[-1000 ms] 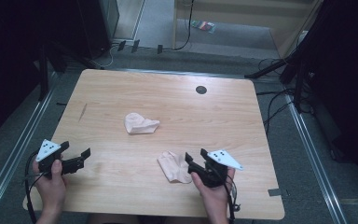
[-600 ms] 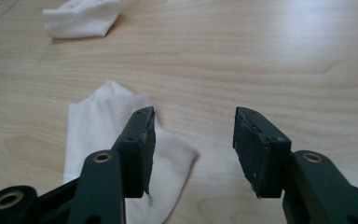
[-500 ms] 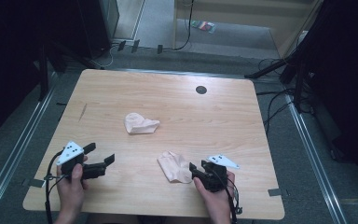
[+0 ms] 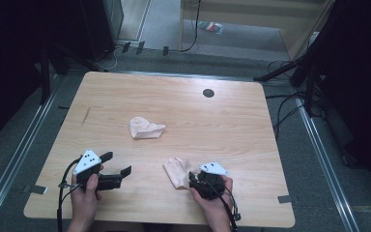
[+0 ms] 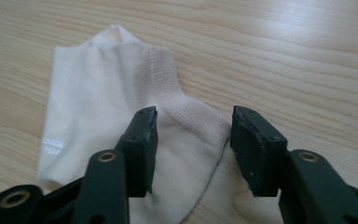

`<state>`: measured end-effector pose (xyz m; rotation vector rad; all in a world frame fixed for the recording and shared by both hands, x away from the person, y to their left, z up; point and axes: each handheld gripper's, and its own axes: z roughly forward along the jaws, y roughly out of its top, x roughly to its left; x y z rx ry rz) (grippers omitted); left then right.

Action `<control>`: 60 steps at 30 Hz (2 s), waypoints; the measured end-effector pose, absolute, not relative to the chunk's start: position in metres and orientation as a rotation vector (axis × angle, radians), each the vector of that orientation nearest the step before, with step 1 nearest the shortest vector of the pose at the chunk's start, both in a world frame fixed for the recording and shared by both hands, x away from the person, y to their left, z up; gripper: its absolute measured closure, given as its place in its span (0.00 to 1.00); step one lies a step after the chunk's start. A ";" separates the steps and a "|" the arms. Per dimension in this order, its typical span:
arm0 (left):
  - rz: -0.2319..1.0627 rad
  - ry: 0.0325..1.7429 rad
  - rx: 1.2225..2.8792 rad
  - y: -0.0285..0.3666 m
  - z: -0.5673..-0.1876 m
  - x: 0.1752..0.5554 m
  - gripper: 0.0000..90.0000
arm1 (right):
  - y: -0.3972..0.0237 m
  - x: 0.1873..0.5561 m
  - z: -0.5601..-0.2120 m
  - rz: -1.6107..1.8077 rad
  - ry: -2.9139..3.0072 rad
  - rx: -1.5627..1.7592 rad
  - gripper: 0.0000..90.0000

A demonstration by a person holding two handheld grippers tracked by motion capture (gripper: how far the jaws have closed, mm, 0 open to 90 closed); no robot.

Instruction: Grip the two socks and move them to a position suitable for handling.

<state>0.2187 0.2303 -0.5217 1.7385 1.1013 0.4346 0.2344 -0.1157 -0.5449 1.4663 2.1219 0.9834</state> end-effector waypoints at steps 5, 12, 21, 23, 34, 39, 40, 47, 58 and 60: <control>0.426 1.091 1.752 0.227 -0.523 0.218 0.10 | -0.108 0.230 -0.546 0.948 2.124 1.406 0.87; 0.404 1.070 1.758 0.219 -0.524 0.217 0.10 | -0.106 0.227 -0.535 1.090 2.151 1.408 0.95; 0.325 0.964 1.830 0.172 -0.531 0.208 0.10 | -0.089 0.218 -0.473 1.303 2.101 1.269 0.95; 0.307 0.946 1.836 0.161 -0.532 0.205 0.10 | -0.086 0.217 -0.465 1.340 2.095 1.259 0.95; 0.587 0.968 1.859 0.129 -0.531 0.191 0.49 | -0.069 0.198 -0.433 1.544 2.116 1.162 0.95; 0.949 0.911 1.891 0.147 -0.523 0.182 0.98 | -0.079 0.205 -0.439 1.509 2.080 1.192 0.95; 1.011 0.898 1.909 0.148 -0.523 0.181 0.99 | -0.081 0.208 -0.444 1.496 2.083 1.215 0.95; 0.724 0.943 2.039 0.149 -0.541 0.191 0.82 | -0.094 0.232 -0.499 1.314 2.172 1.366 0.95; 0.349 0.898 1.901 0.181 -0.534 0.205 0.29 | -0.144 0.242 -0.508 1.265 2.077 1.475 0.57; 0.372 0.951 1.882 0.187 -0.533 0.209 0.39 | -0.143 0.241 -0.512 1.248 2.103 1.479 0.58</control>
